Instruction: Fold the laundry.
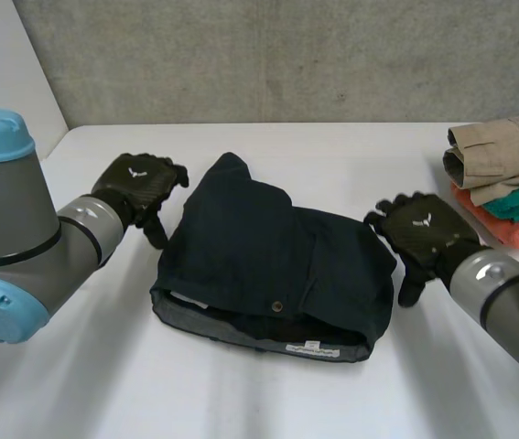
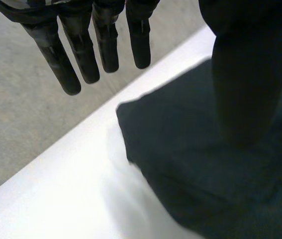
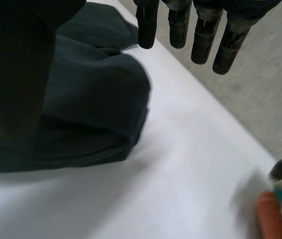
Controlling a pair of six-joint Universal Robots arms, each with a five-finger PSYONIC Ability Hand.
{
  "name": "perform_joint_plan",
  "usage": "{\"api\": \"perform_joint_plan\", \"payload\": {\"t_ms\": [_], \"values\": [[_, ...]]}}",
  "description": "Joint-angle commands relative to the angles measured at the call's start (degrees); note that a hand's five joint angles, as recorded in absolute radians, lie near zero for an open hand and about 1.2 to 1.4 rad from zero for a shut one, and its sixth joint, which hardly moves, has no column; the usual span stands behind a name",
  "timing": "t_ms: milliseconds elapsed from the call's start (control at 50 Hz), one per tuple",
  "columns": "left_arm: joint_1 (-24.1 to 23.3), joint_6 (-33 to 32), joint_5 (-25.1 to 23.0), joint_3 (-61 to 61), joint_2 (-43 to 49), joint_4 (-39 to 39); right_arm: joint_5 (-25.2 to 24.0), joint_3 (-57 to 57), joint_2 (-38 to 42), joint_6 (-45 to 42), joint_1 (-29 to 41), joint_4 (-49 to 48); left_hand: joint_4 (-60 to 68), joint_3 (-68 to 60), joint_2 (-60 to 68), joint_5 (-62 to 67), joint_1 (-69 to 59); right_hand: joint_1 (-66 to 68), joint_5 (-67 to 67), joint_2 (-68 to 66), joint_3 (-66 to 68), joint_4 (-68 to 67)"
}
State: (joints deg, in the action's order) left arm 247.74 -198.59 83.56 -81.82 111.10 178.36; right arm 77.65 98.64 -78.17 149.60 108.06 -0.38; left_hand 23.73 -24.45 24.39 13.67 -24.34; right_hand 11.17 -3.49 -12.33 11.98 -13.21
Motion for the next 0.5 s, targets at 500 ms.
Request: {"api": "perform_joint_plan", "payload": {"t_ms": [500], "values": [[-0.2,-12.1,-1.8,-2.5,9.8,-1.8,-2.1,11.5,-2.1,6.0,5.7,-3.7,7.2,-6.4,6.5,7.2,-6.5,4.0,-1.6,-2.8,3.1,-1.9]]}}
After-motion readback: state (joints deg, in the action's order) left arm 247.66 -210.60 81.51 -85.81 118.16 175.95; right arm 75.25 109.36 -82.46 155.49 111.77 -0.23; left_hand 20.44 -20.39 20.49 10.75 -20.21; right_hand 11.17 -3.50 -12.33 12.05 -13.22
